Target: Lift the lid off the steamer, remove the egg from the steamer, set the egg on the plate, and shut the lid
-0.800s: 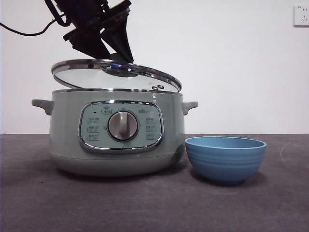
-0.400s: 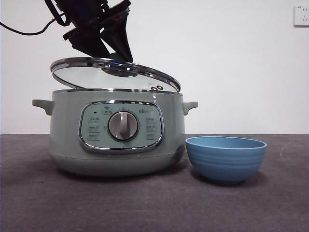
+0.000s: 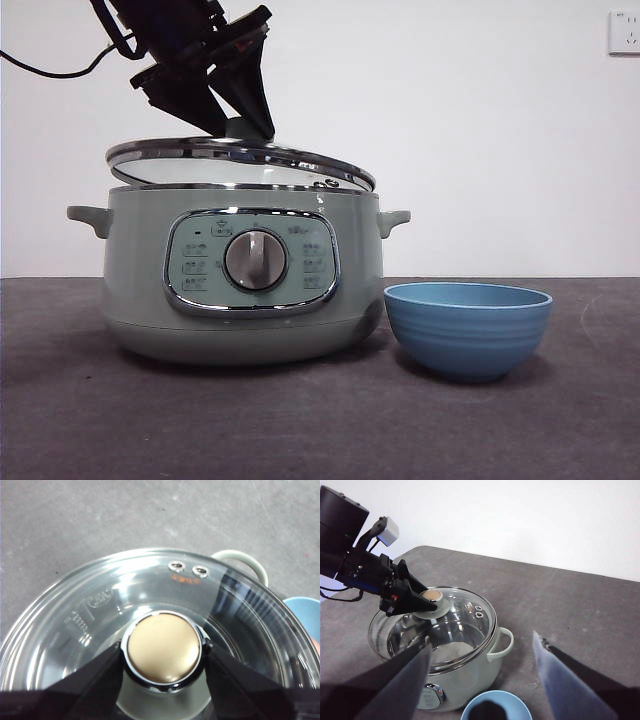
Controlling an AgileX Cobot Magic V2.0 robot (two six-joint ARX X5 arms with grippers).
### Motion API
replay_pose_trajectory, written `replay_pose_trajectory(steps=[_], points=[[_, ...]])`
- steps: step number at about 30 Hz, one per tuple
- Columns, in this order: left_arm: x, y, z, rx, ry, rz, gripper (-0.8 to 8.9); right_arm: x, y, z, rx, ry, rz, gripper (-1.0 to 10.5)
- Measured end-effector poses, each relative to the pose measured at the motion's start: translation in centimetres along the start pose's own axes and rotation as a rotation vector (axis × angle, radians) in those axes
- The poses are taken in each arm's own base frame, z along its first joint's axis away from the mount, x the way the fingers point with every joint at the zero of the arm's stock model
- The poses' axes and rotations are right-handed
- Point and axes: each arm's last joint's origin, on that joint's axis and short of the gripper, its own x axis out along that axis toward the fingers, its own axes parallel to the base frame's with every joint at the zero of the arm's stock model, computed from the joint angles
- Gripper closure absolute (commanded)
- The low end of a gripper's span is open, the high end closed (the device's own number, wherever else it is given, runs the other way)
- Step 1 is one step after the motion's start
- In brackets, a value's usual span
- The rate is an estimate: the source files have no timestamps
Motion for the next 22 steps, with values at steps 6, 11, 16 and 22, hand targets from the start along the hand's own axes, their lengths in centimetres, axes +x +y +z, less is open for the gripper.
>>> replay_pose_trajectory(steps=[6,11,16,22], points=[[0.38,-0.03,-0.23,-0.002,0.022,-0.005,8.21,0.00,0.00,0.00,0.000,0.000,0.000,6.0],[0.50,-0.12,-0.29,-0.002,0.028,-0.008,8.21,0.00,0.00,0.01,0.000,-0.002,0.000,6.0],[0.50,-0.12,-0.30,-0.002,0.030,-0.007,8.21,0.00,0.00,0.02,0.000,-0.002,0.000,6.0],[0.50,-0.09,-0.32,0.000,0.033,0.004,8.21,0.00,0.00,-0.04,0.001,0.004,0.001,6.0]])
